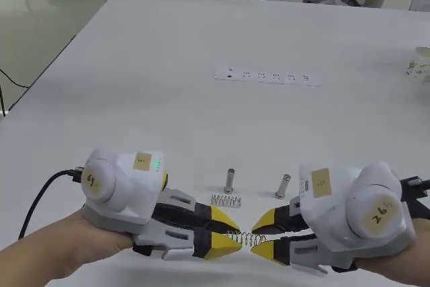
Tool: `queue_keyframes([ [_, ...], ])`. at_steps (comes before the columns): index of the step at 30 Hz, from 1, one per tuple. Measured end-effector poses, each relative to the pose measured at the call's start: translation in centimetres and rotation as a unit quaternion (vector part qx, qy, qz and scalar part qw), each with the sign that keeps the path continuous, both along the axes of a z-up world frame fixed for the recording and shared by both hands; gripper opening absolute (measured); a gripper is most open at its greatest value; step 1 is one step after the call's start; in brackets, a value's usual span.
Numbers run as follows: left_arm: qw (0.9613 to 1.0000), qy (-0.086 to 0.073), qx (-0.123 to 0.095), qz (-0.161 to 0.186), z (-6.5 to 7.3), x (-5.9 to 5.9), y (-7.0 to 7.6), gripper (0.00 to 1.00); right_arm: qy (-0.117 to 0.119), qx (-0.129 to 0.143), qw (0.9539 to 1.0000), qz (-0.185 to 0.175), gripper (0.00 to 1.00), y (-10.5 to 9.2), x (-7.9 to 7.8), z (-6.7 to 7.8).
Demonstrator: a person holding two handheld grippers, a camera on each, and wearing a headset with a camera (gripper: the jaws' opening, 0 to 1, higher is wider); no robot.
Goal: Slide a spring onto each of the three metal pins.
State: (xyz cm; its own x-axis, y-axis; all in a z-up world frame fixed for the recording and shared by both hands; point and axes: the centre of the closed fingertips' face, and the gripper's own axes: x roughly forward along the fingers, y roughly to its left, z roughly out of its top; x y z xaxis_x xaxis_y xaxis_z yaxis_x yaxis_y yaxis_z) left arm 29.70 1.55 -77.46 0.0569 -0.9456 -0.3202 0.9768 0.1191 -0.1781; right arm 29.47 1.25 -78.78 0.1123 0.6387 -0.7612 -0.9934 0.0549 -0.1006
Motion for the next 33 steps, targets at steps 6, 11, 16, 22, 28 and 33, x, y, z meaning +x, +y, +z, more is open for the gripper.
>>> queue_keyframes([
  [6, 0.9999, -0.009, 0.006, -0.011, -0.1, -0.3, 0.2, 0.02, 0.008, -0.003, 1.0000, -0.003, 0.16, -0.7, -0.3, -0.5],
  [11, 0.9997, -0.013, 0.005, -0.021, 0.1, -0.5, 0.1, 0.02, 0.011, -0.001, 0.9999, 0.004, 0.13, -0.6, -0.7, -0.7],
  [16, 0.9996, -0.013, 0.007, -0.025, 0.0, -0.6, 0.1, 0.02, 0.012, 0.006, 0.9999, 0.009, 0.08, -0.3, -0.9, -0.5],
  [22, 0.9997, -0.010, 0.009, -0.021, -0.1, -0.6, 0.3, 0.02, 0.000, 0.001, 0.9998, 0.019, 0.08, -0.1, -0.8, -0.3],
  [28, 0.9998, -0.010, 0.016, -0.010, -0.7, -0.3, 0.5, 0.02, -0.023, 0.007, 0.9991, 0.036, 0.07, 0.2, -0.5, 1.0],
  [33, 0.9998, -0.012, 0.017, -0.007, -0.8, -0.2, 0.6, 0.02, -0.025, 0.029, 0.9981, 0.048, 0.07, 0.9, -0.6, 2.5],
])
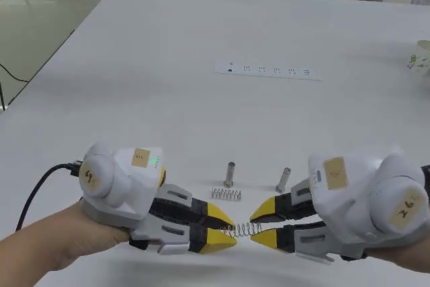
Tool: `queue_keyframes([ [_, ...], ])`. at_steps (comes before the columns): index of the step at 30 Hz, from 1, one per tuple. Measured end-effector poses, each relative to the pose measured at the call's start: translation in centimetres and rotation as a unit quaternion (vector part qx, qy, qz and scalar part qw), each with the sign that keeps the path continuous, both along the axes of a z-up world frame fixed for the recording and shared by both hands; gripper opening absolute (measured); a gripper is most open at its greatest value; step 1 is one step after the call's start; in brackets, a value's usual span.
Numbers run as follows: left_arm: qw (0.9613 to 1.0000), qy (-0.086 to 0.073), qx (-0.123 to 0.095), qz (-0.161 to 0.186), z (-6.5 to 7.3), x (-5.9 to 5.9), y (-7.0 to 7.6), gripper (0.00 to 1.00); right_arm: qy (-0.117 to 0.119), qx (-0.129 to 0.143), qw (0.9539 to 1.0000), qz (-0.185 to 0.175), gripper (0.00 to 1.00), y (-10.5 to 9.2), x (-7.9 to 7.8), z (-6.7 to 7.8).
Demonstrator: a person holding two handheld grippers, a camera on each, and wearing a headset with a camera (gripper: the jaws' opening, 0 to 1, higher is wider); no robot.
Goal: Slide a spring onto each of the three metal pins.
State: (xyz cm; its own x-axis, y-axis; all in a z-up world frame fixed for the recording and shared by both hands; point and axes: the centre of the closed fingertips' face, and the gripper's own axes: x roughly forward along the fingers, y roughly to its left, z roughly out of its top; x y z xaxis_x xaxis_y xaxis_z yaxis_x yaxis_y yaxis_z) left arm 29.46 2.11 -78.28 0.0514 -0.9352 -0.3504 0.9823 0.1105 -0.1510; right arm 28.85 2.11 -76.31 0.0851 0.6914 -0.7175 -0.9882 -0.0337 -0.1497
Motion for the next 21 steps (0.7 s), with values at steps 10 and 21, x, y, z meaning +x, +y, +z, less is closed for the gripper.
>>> queue_keyframes([
  [10, 1.0000, -0.008, 0.001, 0.005, 0.0, 0.3, -0.3, 0.02, 0.003, 0.040, 0.9992, 0.006, 0.07, 1.9, 0.1, 1.7],
  [21, 0.9997, -0.017, 0.014, 0.008, -0.2, 0.4, -0.4, 0.02, -0.010, 0.053, 0.9985, 0.004, 0.07, 3.1, 0.2, 1.6],
])
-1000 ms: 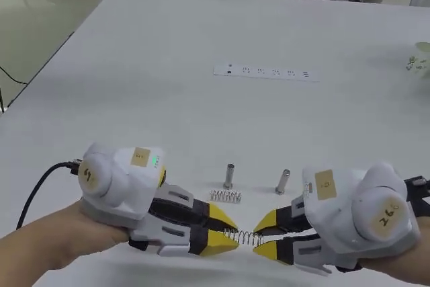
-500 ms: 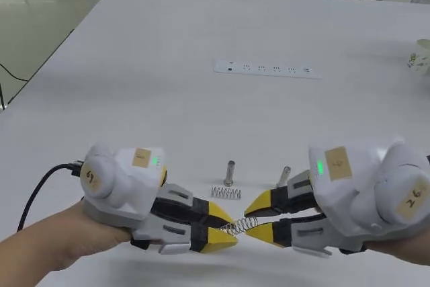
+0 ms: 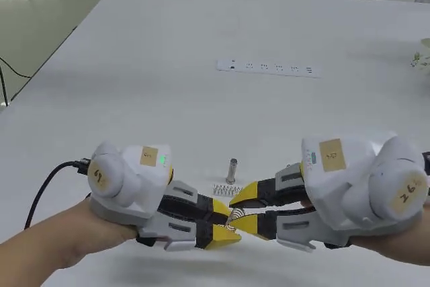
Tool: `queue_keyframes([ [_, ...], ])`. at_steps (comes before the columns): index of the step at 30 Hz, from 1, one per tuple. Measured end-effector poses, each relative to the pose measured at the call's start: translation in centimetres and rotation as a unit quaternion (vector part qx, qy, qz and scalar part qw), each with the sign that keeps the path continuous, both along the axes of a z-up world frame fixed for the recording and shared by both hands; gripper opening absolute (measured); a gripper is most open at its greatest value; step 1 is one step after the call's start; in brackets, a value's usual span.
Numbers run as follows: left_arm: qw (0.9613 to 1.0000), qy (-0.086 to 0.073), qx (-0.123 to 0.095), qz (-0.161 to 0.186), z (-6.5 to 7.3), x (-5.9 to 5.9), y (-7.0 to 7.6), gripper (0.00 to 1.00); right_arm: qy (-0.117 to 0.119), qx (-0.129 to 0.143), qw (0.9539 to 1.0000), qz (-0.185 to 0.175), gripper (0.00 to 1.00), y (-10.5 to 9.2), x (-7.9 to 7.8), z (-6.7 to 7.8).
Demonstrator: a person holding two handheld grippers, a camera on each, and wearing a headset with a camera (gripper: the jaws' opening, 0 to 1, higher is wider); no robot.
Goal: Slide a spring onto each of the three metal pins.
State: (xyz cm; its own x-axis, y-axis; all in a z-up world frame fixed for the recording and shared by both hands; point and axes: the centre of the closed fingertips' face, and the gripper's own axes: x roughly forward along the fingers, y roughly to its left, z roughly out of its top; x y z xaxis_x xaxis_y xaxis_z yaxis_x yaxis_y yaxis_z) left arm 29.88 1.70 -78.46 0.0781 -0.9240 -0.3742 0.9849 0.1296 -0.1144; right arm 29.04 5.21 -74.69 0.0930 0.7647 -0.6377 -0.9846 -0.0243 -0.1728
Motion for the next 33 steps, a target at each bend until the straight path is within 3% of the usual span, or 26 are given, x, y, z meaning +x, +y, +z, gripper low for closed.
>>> queue_keyframes([
  [10, 0.9999, 0.006, -0.004, 0.011, 0.4, 0.1, 0.2, 0.02, -0.005, 0.009, 0.9999, -0.001, 0.07, 0.5, 0.1, 0.4],
  [14, 0.9999, 0.006, 0.003, 0.015, 0.1, 0.0, 0.4, 0.03, -0.020, -0.014, 0.9996, 0.012, 0.07, 0.5, -0.2, 0.2],
  [24, 0.9995, 0.016, -0.005, 0.028, 0.4, 0.0, 0.5, 0.06, -0.027, -0.025, 0.9992, 0.017, 0.07, 0.6, -0.3, 0.3],
  [29, 0.9992, 0.013, 0.004, 0.037, 0.1, 0.0, 1.1, 0.13, -0.028, -0.025, 0.9992, 0.015, 0.07, 0.5, -0.2, 0.4],
  [33, 0.9985, 0.020, 0.002, 0.051, 0.0, 0.2, 1.8, 0.14, -0.029, -0.026, 0.9991, 0.016, 0.07, 0.4, -0.2, 0.4],
])
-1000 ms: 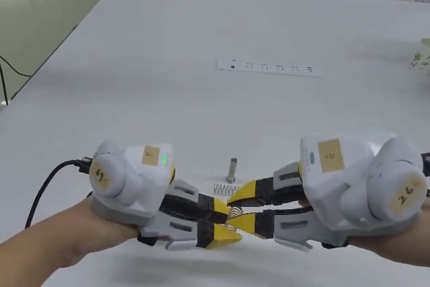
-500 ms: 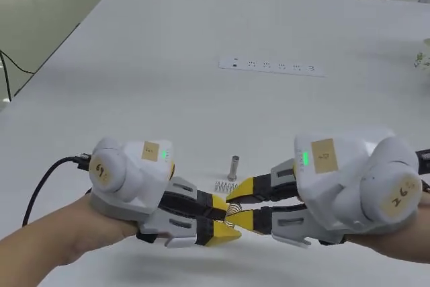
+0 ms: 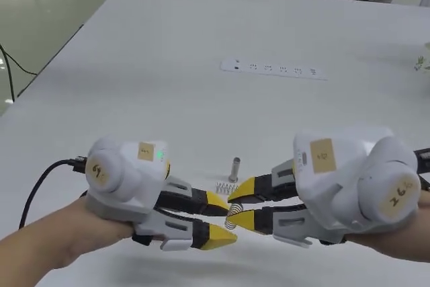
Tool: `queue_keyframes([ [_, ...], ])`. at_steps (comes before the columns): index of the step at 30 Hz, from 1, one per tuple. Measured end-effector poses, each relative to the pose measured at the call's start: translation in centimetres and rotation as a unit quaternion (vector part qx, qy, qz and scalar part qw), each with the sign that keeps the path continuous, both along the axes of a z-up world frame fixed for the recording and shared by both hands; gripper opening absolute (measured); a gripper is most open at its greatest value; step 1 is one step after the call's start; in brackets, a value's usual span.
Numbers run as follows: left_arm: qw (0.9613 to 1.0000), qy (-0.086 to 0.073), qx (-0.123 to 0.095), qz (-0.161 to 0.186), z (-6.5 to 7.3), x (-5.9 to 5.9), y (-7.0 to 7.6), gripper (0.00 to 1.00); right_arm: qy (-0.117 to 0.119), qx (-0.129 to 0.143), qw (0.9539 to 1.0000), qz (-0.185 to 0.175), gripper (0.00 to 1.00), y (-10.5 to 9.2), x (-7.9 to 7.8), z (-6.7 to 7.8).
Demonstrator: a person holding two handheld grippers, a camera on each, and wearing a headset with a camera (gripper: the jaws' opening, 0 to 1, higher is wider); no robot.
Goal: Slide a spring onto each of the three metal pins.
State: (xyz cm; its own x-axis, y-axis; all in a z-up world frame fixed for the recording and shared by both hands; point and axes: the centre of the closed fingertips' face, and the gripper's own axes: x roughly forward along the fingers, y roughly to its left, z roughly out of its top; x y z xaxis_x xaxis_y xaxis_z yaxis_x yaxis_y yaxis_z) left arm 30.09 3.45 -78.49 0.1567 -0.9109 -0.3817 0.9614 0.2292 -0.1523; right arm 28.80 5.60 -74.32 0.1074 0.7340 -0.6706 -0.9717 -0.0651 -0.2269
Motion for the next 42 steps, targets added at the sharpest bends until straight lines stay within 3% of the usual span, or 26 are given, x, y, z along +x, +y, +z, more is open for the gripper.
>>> queue_keyframes([
  [26, 0.9957, 0.016, -0.007, 0.091, -0.1, 1.0, 5.2, 0.44, -0.008, -0.010, 0.9995, -0.027, 0.07, -1.1, 1.5, -0.5],
  [33, 0.9916, 0.022, -0.012, 0.127, 0.0, 1.1, 7.3, 0.53, -0.012, -0.013, 0.9990, -0.041, 0.07, -1.9, 2.2, -0.6],
  [42, 0.9845, 0.009, -0.018, 0.174, 0.3, 1.8, 10.0, 0.73, -0.011, -0.018, 0.9983, -0.055, 0.07, -2.7, 2.8, -0.8],
])
